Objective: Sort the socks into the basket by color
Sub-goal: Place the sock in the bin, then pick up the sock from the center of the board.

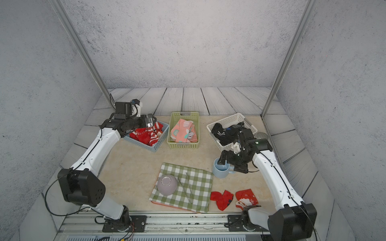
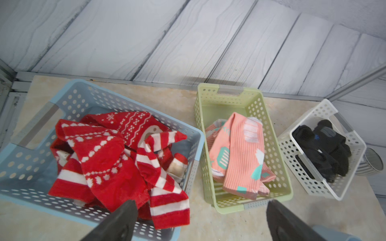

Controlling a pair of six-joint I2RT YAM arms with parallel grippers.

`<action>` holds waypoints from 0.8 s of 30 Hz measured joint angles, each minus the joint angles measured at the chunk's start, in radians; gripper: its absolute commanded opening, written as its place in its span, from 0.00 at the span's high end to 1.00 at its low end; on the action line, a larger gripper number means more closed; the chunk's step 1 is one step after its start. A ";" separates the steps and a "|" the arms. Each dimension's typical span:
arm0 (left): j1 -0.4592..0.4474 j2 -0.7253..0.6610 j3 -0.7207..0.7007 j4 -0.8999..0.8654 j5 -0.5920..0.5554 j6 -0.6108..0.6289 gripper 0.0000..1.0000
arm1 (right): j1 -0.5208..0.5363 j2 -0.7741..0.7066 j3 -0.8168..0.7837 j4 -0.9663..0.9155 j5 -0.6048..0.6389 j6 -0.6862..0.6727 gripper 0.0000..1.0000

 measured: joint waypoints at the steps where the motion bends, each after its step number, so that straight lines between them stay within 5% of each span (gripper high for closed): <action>1: -0.011 -0.016 -0.014 0.000 0.004 0.000 0.00 | 0.008 -0.008 -0.017 -0.012 0.005 0.003 0.01; 24: -0.124 -0.228 -0.203 -0.014 0.061 -0.041 0.00 | 0.303 -0.013 -0.384 0.084 0.137 0.193 0.05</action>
